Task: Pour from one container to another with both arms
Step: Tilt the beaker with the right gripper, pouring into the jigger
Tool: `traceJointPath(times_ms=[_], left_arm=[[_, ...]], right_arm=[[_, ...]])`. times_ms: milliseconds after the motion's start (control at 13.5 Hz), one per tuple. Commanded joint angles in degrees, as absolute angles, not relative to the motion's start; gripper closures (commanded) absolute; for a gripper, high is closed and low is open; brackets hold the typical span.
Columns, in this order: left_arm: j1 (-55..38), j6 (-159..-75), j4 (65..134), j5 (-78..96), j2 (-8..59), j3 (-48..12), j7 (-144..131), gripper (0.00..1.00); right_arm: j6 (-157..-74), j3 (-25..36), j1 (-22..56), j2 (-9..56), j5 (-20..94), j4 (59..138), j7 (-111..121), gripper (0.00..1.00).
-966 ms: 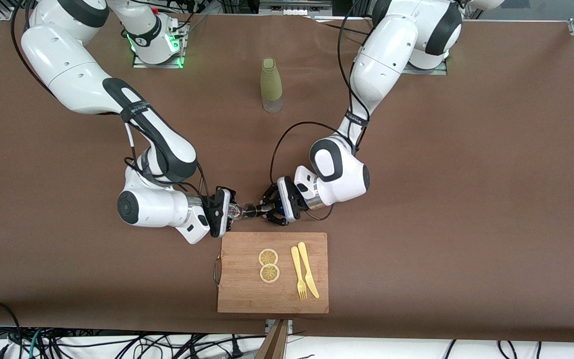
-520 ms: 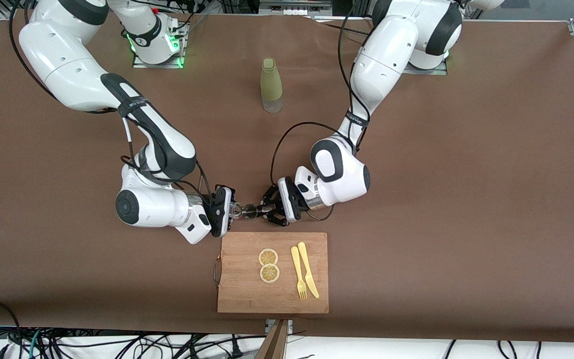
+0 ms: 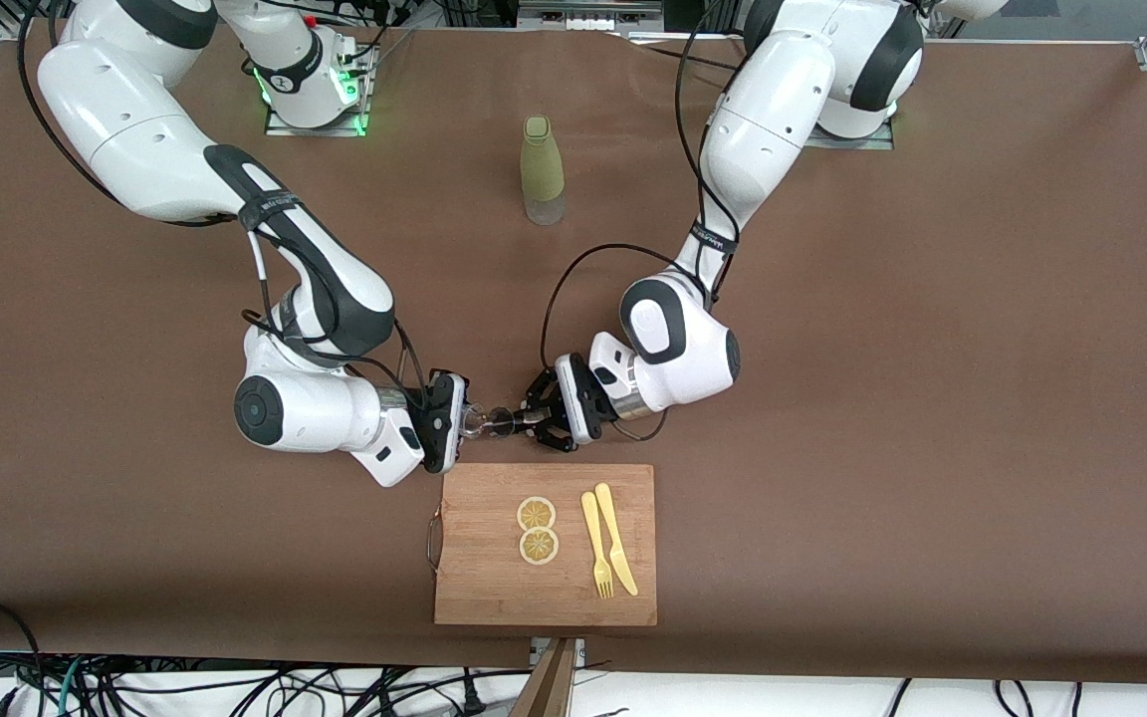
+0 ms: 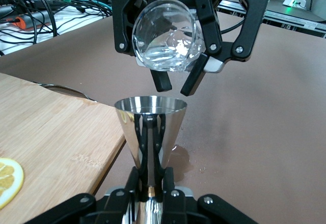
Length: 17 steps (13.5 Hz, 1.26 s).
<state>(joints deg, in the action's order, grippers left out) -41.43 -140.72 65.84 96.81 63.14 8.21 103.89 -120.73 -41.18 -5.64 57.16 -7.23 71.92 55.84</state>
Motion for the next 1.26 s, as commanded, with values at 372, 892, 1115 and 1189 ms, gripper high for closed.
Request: traceJointPath(times_ms=[372, 892, 1115, 1189], left_arm=[[-41.04, -140.45, 64.16, 99.14, 64.25, 8.26, 106.08, 1.0], [-40.87, -140.45, 62.75, 99.14, 64.78, 8.26, 106.08, 1.0], [-40.87, -140.45, 62.75, 99.14, 64.78, 8.26, 106.08, 1.0], [-40.87, -140.45, 62.75, 99.14, 64.78, 8.26, 106.08, 1.0]], right_arm=[[-119.53, -42.36, -4.75, 56.6, -11.07, 71.72, 51.77, 0.74], [-119.79, -42.36, -4.39, 56.69, -12.22, 71.72, 51.85, 0.74], [-120.32, -42.36, -4.57, 56.95, -11.61, 71.72, 54.04, 0.73], [-120.32, -42.36, -4.83, 57.04, -11.08, 71.72, 55.62, 0.73]])
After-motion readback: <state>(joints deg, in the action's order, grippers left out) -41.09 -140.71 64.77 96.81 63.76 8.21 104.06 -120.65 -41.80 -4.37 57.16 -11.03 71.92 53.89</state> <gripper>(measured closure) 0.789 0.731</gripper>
